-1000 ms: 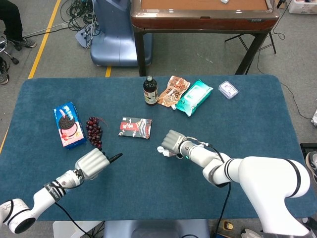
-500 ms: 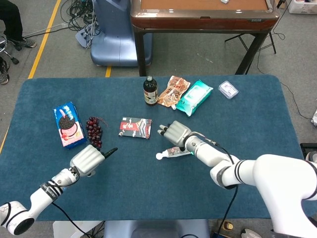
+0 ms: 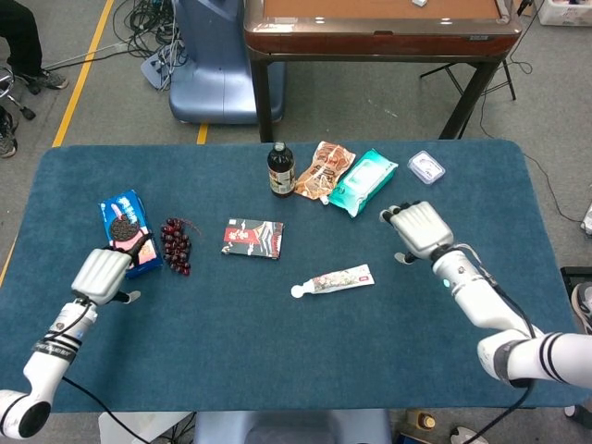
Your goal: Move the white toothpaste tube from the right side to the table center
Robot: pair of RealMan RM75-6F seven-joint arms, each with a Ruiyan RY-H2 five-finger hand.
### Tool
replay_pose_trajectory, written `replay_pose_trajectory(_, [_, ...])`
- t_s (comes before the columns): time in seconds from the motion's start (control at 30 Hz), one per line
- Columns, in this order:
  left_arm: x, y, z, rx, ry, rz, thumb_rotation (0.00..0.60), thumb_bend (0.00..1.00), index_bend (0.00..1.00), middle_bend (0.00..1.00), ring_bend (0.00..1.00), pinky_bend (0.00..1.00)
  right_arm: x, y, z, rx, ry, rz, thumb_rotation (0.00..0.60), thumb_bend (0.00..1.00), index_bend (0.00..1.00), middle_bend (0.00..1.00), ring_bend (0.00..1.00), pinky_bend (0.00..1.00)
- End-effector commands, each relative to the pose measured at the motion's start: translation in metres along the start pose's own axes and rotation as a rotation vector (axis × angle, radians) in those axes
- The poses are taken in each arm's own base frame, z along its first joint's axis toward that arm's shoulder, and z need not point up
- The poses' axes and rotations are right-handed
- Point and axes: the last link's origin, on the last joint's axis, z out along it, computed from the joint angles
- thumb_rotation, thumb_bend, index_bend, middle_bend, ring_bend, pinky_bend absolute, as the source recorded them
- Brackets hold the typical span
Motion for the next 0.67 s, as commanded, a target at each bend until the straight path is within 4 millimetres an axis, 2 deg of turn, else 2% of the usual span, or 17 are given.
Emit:
replay_pose_trajectory(0.03, [-0.006,-0.019,-0.011,0.078,0.085,-0.098,0.6,0.11,0.09,0.43,0.43,0.33,-0.018,0.039,-0.041,-0.088,0.056,0.119,0.6,0.33,0.49,0.45,0.4,0.4])
replay_pose_trajectory(0.1, [-0.008,-0.025,-0.017,0.098,0.112,-0.111,0.6,0.11,0.1,0.43,0.43,0.33,-0.027,0.051,-0.055,-0.118,0.073,0.153,0.6,0.36,0.54,0.48,0.43,0.41])
replay_pose_trajectory(0.23, [-0.01,-0.031,-0.035,0.13,0.179,-0.149,0.6,0.11,0.12,0.43,0.42,0.33,-0.047,0.071,-0.091,-0.184,0.099,0.184,0.6,0.36,0.55,0.49,0.43,0.41])
replay_pose_trajectory(0.33, [-0.013,-0.033,-0.049,0.142,0.212,-0.158,0.6,0.11,0.12,0.43,0.42,0.32,-0.057,0.078,-0.116,-0.225,0.132,0.226,0.6,0.36,0.55,0.49,0.43,0.41])
replay_pose_trajectory(0.47, [-0.013,-0.034,-0.066,0.157,0.235,-0.138,0.6,0.11,0.12,0.42,0.42,0.31,-0.069,0.084,-0.145,-0.267,0.168,0.241,0.6,0.36,0.55,0.49,0.43,0.41])
replay_pose_trajectory(0.67, [-0.012,-0.03,-0.085,0.18,0.232,-0.134,0.6,0.11,0.12,0.42,0.42,0.3,-0.086,0.08,-0.177,-0.309,0.174,0.274,0.6,0.36,0.55,0.49,0.43,0.41])
